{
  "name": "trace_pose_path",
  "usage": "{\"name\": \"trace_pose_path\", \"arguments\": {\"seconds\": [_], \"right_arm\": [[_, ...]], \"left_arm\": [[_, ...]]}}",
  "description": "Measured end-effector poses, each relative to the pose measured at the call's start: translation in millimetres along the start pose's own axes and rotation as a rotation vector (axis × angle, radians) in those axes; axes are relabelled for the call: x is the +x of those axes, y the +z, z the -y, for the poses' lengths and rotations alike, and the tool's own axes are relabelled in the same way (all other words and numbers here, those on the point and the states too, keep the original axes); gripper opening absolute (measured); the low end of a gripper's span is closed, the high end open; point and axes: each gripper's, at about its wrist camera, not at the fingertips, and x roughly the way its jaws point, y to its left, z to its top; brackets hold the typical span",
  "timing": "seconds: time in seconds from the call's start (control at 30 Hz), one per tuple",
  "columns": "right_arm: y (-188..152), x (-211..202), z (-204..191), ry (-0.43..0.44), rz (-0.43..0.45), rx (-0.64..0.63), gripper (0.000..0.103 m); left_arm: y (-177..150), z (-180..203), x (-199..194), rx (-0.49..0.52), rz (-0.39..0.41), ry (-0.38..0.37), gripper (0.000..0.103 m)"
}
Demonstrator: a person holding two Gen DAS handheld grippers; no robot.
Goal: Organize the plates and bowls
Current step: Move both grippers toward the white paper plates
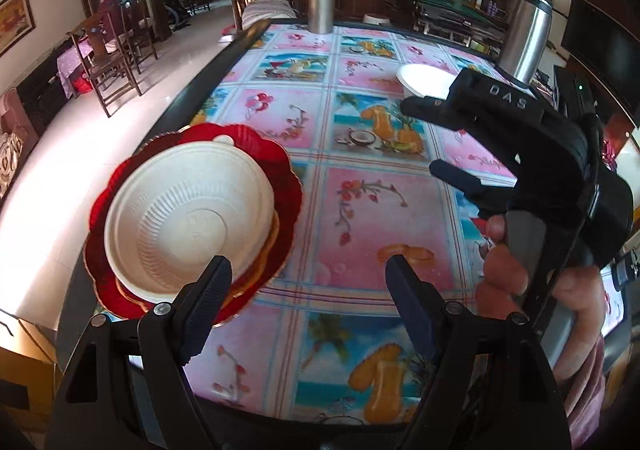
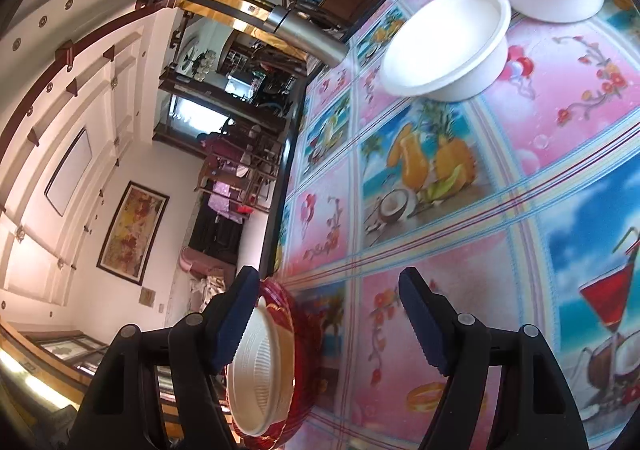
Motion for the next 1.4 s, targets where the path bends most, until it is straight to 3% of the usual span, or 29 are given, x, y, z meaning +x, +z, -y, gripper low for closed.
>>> {"name": "trace_pose_path", "arguments": {"seconds": [0.33, 0.5, 0.57, 0.8, 0.93, 1.1, 1.23, 1.33, 1.4], "right_arm": [[39.1, -55.9, 46.9, -0.212, 0.133, -0.032, 0.078], [45.1, -90.9, 59.3, -0.298, 0.208, -0.123, 0.08], [42.8, -102.5, 64.6, -0.292, 0.212, -0.132, 0.081], [65.2, -125.8, 78.4, -0.198, 0.193, -0.081, 0.081], [89.6, -110.5, 63.4, -0.111, 0.156, -0.029, 0.081], [111.9, -64.9, 48.7, -0.098, 0.11, 0.049, 0.08], [120.4, -38.8, 60.8, -0.125, 0.106, 0.153, 0.079], [126.9, -28.0, 63.8, -0.137, 0.124, 0.15, 0.077], [128.8, -22.9, 64.3, -0.132, 0.131, 0.128, 0.076]], "left_arm": [[-15.2, 38.9, 23.9, 0.014, -0.153, -0.131, 0.08], [2.7, 48.8, 29.3, -0.013, -0.215, -0.231, 0.08], [20.1, 45.9, 29.9, -0.052, -0.207, -0.26, 0.08], [89.9, 31.5, 48.7, -0.231, -0.126, -0.243, 0.082], [118.6, 23.7, 77.1, -0.378, -0.128, -0.276, 0.082], [149.4, 23.4, 116.4, -0.488, -0.132, -0.288, 0.082], [165.7, 32.2, 139.2, -0.501, -0.127, -0.297, 0.082], [173.3, 38.8, 158.8, -0.472, -0.155, -0.277, 0.082], [175.1, 35.6, 168.0, -0.5, -0.168, -0.311, 0.082]]}}
